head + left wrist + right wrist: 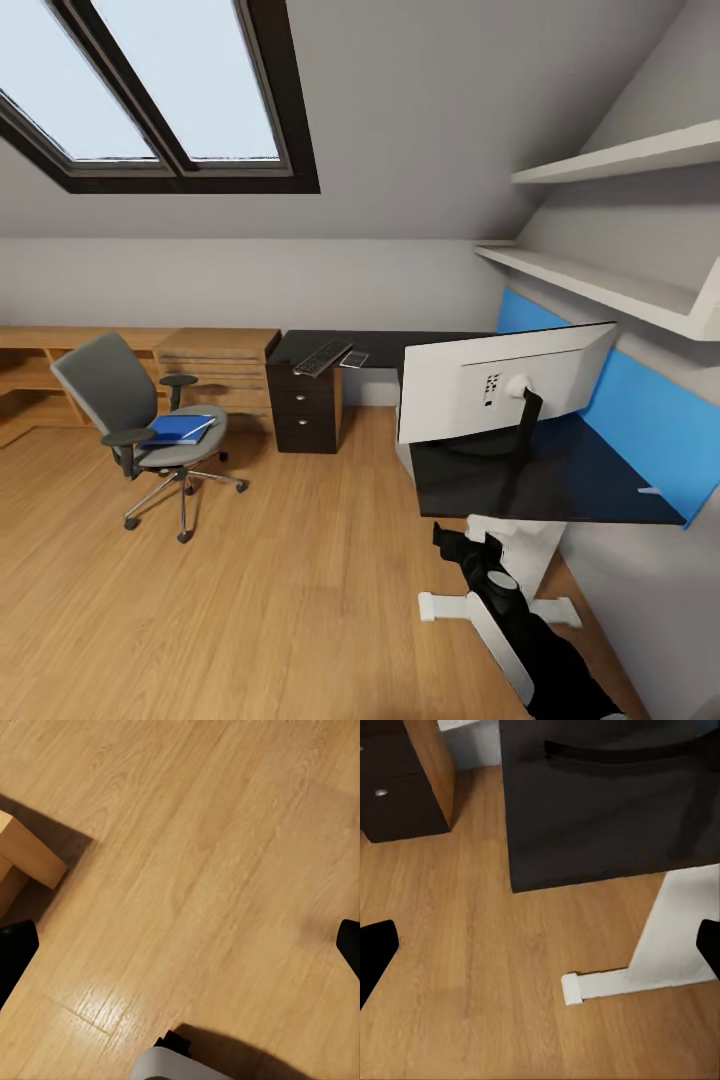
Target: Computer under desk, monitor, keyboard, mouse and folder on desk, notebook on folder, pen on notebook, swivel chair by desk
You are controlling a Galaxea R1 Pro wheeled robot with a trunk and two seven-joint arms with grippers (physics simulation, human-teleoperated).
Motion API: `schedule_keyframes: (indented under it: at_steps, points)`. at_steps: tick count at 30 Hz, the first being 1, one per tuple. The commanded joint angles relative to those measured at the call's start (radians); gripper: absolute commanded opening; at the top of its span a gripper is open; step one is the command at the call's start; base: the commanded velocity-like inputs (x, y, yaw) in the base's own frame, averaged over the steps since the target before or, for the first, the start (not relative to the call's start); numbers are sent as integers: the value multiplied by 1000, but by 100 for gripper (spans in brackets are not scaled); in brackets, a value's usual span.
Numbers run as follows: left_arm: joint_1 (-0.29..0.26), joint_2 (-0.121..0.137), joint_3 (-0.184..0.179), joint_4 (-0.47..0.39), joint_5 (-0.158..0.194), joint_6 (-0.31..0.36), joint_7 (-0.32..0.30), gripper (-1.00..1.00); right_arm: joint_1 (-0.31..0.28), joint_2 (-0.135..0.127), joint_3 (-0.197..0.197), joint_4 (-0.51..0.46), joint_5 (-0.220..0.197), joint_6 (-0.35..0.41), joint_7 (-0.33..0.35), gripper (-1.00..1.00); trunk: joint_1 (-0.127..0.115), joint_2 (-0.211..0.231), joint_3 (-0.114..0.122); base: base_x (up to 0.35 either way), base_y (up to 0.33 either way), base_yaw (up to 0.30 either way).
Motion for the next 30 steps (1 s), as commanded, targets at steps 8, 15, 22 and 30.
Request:
schedule_keyframes:
  at_steps: [8, 15, 22, 30]
  points:
    - [0, 2, -7, -1, 12, -4, 5, 100, 8, -6, 87, -77, 0, -17, -12, 100, 1, -2, -2, 186, 154, 0]
    - [0, 2, -8, 2, 13, -4, 5, 100, 9, -5, 102, -84, 9, -17, -12, 100, 1, -2, -2, 246, 210, 0]
    - [0, 1, -9, 15, 13, -4, 5, 100, 10, -4, 152, -96, 59, -17, -16, 100, 1, -2, -2, 250, 216, 0]
    - [0, 1, -9, 18, 13, -4, 4, 100, 12, -1, 231, -98, 83, -19, -62, 100, 1, -2, -2, 251, 218, 0]
